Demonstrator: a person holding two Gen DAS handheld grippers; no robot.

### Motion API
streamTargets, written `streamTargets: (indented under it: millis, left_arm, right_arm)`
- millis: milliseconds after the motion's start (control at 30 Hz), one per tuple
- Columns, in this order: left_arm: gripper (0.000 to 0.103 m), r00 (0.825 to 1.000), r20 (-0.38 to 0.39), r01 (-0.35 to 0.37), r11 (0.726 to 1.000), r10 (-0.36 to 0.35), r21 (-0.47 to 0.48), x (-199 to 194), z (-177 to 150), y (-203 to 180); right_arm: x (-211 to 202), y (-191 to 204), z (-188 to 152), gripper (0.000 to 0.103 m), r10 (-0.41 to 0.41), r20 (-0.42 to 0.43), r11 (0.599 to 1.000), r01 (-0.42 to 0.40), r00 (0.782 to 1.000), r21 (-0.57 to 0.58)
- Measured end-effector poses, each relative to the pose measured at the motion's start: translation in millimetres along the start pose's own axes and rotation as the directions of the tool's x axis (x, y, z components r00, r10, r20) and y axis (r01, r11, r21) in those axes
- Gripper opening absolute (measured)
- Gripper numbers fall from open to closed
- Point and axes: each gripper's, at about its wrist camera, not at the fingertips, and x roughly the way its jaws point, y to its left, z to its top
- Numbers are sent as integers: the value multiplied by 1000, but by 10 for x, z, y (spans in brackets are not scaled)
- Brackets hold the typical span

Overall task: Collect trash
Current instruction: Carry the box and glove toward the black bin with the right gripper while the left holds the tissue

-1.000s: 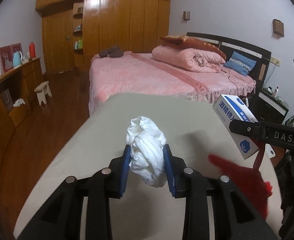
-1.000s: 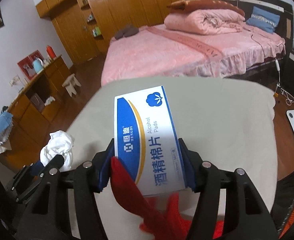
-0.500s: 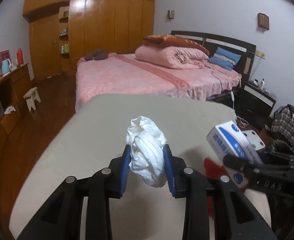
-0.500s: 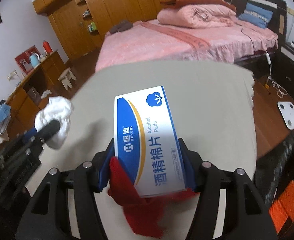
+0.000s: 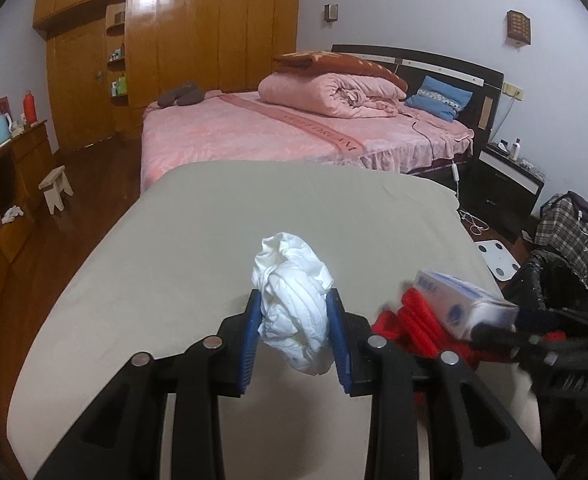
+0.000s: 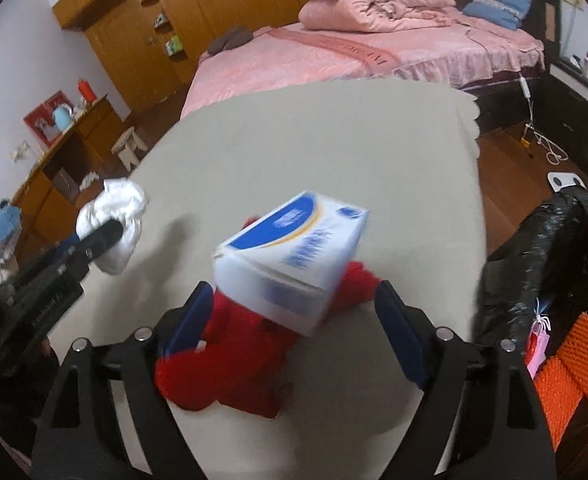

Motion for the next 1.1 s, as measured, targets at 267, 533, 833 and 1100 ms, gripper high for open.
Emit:
streamTargets:
  millis: [267, 533, 833, 1100]
  left_arm:
    - [32, 1000, -1, 1, 1000, -1, 4, -2, -23, -17]
    - [32, 1000, 3, -15, 1000, 15, 5, 0, -38, 16]
    - [32, 1000, -1, -27, 1000, 27, -16, -17, -17, 78]
    - [32, 1000, 8, -18, 1000, 18, -10, -58, 8, 48]
  right_arm:
    - [47, -186, 273, 81, -40, 25, 997, 39, 999, 59]
    - [221, 11, 232, 82, -27, -13, 998, 28, 1000, 55]
    - [433, 140, 200, 71, -46, -62, 999, 48, 997, 19]
    - [105, 108, 292, 64, 57, 5, 998, -57, 998, 22]
